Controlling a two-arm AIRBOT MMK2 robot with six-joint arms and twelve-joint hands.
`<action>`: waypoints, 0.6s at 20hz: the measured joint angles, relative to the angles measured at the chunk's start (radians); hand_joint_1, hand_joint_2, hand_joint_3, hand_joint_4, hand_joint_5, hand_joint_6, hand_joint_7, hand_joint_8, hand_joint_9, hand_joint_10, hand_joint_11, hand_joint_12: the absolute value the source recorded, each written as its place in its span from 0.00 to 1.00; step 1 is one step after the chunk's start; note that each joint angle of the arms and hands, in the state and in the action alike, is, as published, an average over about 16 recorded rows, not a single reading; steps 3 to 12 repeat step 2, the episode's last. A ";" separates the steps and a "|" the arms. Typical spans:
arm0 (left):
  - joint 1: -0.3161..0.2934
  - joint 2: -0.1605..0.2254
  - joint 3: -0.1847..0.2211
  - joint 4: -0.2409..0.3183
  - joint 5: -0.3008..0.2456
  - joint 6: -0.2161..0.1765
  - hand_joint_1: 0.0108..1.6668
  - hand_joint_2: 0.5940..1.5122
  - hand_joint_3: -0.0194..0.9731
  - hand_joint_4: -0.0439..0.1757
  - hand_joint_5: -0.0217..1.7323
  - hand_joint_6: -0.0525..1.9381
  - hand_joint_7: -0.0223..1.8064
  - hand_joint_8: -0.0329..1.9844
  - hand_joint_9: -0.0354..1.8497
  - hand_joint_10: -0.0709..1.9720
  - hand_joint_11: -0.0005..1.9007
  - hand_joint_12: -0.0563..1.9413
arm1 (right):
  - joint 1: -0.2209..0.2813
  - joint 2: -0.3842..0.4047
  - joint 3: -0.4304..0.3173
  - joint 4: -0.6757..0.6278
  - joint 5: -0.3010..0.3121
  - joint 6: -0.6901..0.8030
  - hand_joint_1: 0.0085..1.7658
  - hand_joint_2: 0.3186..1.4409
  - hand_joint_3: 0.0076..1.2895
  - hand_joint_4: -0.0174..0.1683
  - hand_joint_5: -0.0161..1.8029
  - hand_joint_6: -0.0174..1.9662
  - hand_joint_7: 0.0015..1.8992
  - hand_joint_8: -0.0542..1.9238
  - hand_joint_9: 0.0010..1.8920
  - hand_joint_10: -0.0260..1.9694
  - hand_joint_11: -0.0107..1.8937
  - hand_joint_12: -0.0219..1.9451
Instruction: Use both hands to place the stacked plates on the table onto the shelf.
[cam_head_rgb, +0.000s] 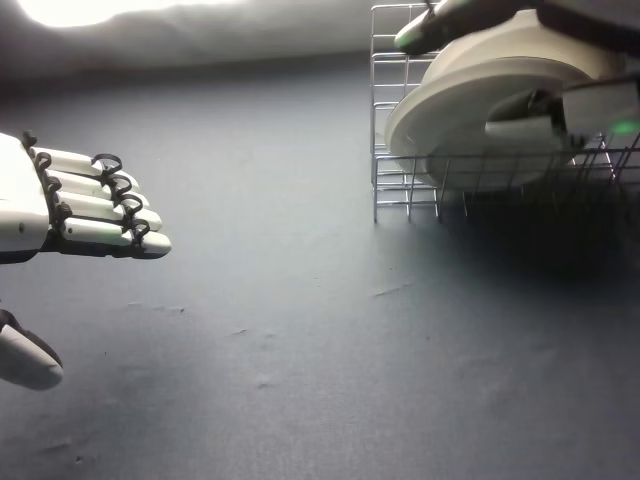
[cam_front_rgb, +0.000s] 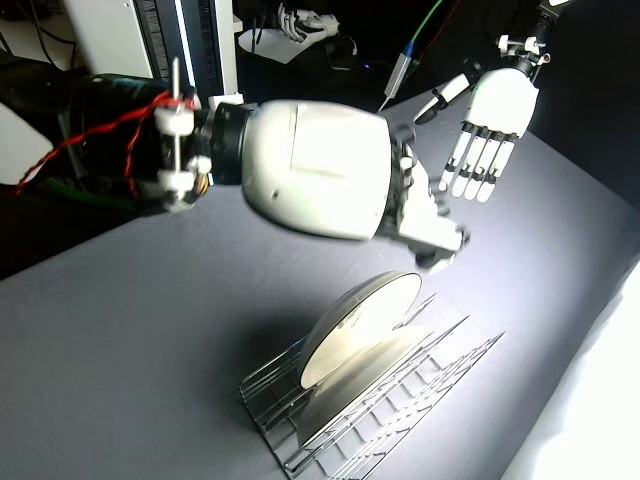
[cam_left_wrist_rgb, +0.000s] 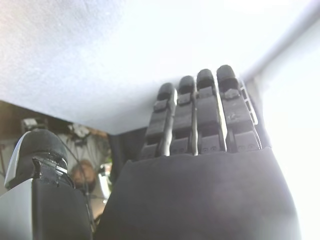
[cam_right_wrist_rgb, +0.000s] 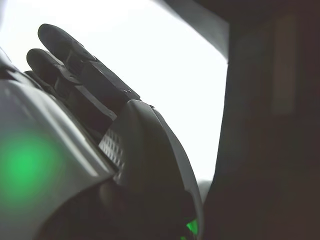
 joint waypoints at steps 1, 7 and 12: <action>0.000 0.000 0.000 0.000 0.000 0.000 0.01 0.47 0.03 0.22 0.06 0.03 0.06 0.02 0.07 0.04 0.01 0.15 | -0.001 0.001 -0.005 -0.021 0.007 0.000 0.69 0.62 0.01 0.08 0.42 0.04 0.42 0.03 0.42 0.05 0.14 0.67; 0.000 0.000 0.000 0.000 0.000 0.000 0.01 0.47 0.03 0.22 0.06 0.03 0.06 0.02 0.08 0.04 0.01 0.15 | -0.002 0.001 -0.010 -0.042 0.015 0.000 0.69 0.62 0.01 0.08 0.42 0.04 0.42 0.03 0.42 0.05 0.14 0.67; 0.000 0.000 0.000 0.000 0.000 0.000 0.01 0.47 0.03 0.22 0.06 0.03 0.06 0.02 0.08 0.04 0.01 0.15 | -0.002 0.001 -0.010 -0.042 0.015 0.000 0.69 0.62 0.01 0.08 0.42 0.04 0.42 0.03 0.42 0.05 0.14 0.67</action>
